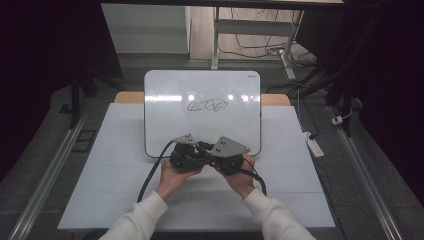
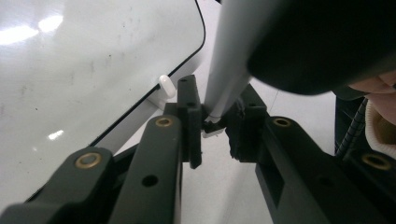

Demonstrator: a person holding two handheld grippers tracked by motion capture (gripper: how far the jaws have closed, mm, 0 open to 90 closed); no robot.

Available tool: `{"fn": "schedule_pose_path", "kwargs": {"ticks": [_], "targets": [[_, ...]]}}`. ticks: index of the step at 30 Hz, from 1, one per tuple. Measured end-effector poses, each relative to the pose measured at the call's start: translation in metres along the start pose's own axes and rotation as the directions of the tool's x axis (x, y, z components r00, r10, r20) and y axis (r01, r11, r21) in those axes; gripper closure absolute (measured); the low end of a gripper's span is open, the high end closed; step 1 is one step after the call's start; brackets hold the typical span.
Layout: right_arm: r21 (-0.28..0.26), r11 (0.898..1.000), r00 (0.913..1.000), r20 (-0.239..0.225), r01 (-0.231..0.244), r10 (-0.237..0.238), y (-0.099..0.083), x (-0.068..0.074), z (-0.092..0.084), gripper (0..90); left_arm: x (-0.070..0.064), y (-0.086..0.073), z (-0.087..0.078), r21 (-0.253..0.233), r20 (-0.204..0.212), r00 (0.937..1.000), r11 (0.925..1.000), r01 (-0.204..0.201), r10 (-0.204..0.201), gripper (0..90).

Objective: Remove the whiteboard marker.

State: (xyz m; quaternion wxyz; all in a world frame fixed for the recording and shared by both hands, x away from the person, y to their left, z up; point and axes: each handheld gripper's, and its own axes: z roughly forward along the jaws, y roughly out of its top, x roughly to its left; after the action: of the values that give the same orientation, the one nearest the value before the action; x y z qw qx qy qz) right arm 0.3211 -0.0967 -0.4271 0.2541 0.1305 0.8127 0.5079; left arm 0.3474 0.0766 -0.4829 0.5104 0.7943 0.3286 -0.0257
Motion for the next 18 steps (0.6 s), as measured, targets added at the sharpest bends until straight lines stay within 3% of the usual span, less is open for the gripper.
{"fn": "schedule_pose_path", "kwargs": {"ticks": [5, 8, 10, 13, 18], "targets": [[-0.007, 1.0, 0.9998, -0.015, -0.012, 0.012, 0.0, -0.001, 0.0, 79.3, -0.002, -0.001, 0.0, -0.004, -0.018, 0.9997, 0.9999, -0.016, 0.016, 77.5], [-0.026, 0.999, 0.999, -0.035, -0.028, 0.027, 0.0, -0.002, -0.001, 71.1, -0.002, -0.001, -0.002, -0.016, -0.031, 0.9989, 0.9993, -0.035, 0.034, 77.7], [-0.059, 0.996, 0.997, -0.035, -0.07, 0.068, 0.002, -0.007, -0.008, 61.1, -0.002, -0.001, -0.009, -0.035, -0.039, 0.998, 0.998, -0.052, 0.05, 77.9], [-0.065, 0.992, 0.9936, -0.013, -0.113, 0.112, -0.001, -0.015, -0.021, 55.4, -0.001, -0.001, -0.016, -0.054, -0.045, 0.9974, 0.9968, -0.059, 0.057, 78.0], [-0.028, 0.984, 0.9842, 0.014, -0.176, 0.177, -0.023, -0.034, -0.043, 50.1, 0.003, -0.001, -0.033, -0.093, -0.049, 0.9967, 0.9932, -0.07, 0.066, 78.1]]}}
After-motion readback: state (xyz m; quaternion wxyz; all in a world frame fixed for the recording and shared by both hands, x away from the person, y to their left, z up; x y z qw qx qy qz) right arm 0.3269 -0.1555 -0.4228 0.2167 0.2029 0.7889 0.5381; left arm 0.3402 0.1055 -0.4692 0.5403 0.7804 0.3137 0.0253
